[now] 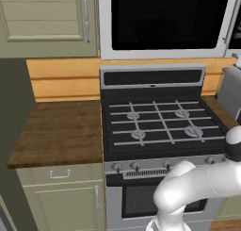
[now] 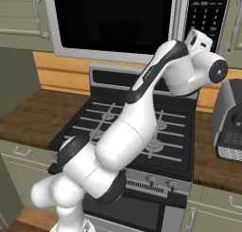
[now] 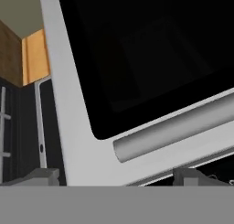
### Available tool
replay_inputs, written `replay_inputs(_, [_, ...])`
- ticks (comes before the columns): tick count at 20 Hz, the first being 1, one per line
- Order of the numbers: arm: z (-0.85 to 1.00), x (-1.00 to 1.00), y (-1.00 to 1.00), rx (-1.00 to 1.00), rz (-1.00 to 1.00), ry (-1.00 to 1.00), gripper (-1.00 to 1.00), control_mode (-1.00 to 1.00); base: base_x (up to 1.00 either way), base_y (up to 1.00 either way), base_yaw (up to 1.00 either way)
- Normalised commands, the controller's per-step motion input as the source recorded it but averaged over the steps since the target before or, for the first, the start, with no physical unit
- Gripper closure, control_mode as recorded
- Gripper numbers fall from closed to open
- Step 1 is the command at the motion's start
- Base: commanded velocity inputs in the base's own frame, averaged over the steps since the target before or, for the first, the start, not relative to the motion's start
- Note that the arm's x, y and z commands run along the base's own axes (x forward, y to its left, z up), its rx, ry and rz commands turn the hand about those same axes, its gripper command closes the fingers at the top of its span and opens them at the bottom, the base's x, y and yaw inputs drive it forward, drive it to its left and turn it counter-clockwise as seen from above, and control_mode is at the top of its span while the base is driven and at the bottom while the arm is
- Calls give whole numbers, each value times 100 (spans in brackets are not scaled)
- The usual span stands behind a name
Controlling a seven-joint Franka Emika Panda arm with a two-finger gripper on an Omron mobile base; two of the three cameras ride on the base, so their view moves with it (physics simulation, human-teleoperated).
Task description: Pick the mushroom from the sink and place it in the bowl. Then pick the bowl and place it in the microwave. Then close the microwave door and press the start button.
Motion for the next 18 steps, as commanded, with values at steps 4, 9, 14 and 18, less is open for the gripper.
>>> replay_inputs(4, [-1,29,-27,0,0,1,-100,-100,0,0,0])
replay_inputs(9, [-6,32,-19,0,0,3,-100,-100,0,0,0])
replay_inputs(14, [-9,34,-16,0,0,3,-100,-100,0,0,0])
replay_inputs(18, [-3,38,-16,0,0,4,-100,-100,0,0,0])
